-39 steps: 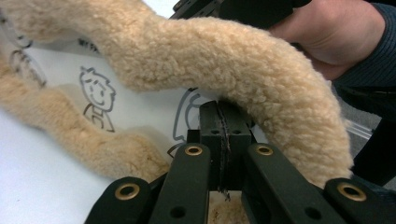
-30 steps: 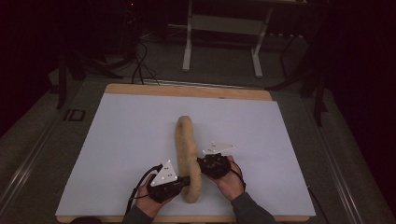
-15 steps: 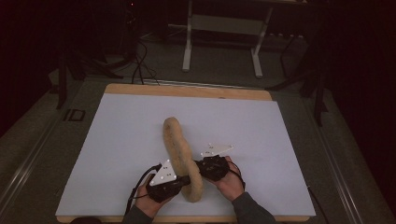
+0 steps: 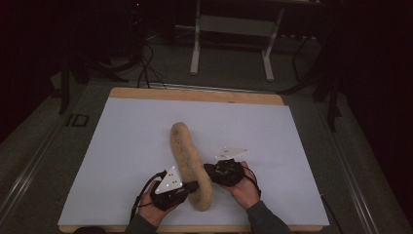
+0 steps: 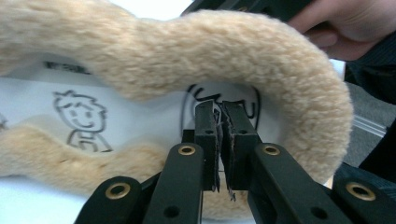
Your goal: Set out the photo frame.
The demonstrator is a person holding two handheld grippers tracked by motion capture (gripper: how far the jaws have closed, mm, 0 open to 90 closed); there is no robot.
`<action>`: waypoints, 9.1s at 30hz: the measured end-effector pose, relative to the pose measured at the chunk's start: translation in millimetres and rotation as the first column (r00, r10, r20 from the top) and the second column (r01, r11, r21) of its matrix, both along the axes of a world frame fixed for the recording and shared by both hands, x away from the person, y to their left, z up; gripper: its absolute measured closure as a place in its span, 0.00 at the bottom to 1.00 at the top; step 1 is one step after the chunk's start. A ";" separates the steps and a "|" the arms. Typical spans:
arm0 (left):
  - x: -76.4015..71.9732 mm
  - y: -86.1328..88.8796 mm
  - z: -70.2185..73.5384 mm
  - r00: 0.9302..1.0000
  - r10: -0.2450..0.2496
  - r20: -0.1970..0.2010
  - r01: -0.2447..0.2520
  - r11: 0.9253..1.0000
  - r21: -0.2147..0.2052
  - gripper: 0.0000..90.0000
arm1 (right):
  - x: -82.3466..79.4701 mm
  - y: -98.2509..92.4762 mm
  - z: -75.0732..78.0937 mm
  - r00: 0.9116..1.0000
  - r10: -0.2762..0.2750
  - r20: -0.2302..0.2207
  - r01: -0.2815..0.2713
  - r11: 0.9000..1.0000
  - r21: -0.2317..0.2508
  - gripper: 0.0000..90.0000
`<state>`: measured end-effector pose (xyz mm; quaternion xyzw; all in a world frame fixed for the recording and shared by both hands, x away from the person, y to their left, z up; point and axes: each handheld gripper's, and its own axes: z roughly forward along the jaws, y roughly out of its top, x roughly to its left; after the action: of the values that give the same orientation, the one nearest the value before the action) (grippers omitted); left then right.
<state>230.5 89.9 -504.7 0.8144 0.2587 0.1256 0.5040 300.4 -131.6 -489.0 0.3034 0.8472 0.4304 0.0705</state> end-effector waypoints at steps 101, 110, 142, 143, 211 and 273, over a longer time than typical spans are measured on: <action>28.1 74.7 11.9 0.952 0.307 -0.019 -0.307 0.952 -0.011 0.78 | -44.4 9.8 27.4 0.998 0.025 -0.051 -0.030 0.995 -0.099 0.60; 29.5 77.2 11.8 0.947 0.321 -0.021 -0.322 0.947 -0.016 0.78 | -37.4 -3.7 28.2 0.998 0.026 -0.055 -0.031 0.996 -0.088 0.68; 58.4 94.6 -2.0 0.842 0.534 0.078 -0.539 0.833 0.121 0.69 | -31.7 -16.4 25.7 0.984 0.174 -0.032 -0.175 0.984 -0.032 0.72; 58.8 95.6 -2.0 0.840 0.537 0.077 -0.542 0.832 0.121 0.69 | -31.7 -16.7 25.7 0.983 0.181 -0.026 -0.182 0.983 -0.035 0.72; 70.9 99.6 -3.8 0.811 0.584 -0.028 -0.581 0.810 0.075 0.82 | -11.8 -42.1 11.4 0.971 0.047 -0.232 -0.074 0.991 -0.107 0.68; 59.3 62.5 -4.4 0.850 0.526 0.008 -0.526 0.850 -0.016 0.79 | 28.9 -93.9 7.8 0.935 -0.326 0.136 0.338 0.939 -0.071 0.67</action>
<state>289.8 152.4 -509.1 0.7084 0.4694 0.2618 0.4574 329.3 -225.6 -481.2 0.4115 0.7970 0.3901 0.2079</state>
